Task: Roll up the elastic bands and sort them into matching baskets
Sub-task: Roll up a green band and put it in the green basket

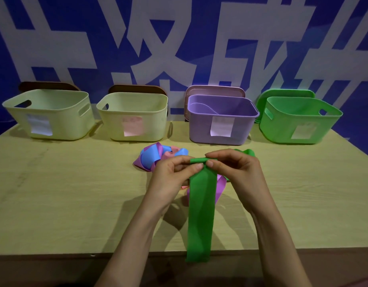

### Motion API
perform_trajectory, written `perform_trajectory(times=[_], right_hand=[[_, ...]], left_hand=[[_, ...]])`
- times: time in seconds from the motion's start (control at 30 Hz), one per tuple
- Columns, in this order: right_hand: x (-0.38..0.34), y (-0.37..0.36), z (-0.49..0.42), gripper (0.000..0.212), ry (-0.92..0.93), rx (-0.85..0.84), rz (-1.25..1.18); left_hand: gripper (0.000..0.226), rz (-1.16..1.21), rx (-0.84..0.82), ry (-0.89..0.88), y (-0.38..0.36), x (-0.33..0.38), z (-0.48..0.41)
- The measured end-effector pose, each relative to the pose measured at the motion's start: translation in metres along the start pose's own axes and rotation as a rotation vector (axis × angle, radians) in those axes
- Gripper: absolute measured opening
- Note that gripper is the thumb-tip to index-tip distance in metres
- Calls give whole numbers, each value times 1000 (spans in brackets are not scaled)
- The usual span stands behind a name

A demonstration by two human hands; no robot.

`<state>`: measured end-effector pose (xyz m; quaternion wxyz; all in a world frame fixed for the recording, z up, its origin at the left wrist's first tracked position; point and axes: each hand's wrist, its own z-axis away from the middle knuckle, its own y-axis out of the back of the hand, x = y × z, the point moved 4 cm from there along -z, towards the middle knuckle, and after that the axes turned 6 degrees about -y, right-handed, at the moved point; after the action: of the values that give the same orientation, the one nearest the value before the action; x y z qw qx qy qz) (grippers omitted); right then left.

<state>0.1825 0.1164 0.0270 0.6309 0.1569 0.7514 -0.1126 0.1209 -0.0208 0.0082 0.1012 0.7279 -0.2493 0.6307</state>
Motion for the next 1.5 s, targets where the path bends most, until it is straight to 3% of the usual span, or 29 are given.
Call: perform_trajectory(times=[0.23,0.37,0.5,0.6,0.8,1.03,1.23,1.37,1.5], right_hand=[[0,1,0,21,33,8,27],[0,-3,1,24,54,-17,-10],[4,-4,2,32,12,-68,18],[8,-4,2,15,-33,-93,42],[10,-2,0,6,9,-35,99],[9,2,2,14,-2,-19,-16],[5,4,4,22,23,-24,4],[7,2,4,26,19,-40,-1],[9,1,3,25,4,-110,27]], left_hand=[[16,10,-72,-3,3,4,1],[9,2,10,-18,1,4,1],[21,-116,42,-136,4,6,1],[29,-133,41,-171,5,10,2],[30,-102,53,-115,2,5,3],[14,-46,-23,57,2,-2,4],[23,-23,-25,40,2,3,5],[10,-11,16,0,2,3,3],[13,-28,63,-38,6,2,2]])
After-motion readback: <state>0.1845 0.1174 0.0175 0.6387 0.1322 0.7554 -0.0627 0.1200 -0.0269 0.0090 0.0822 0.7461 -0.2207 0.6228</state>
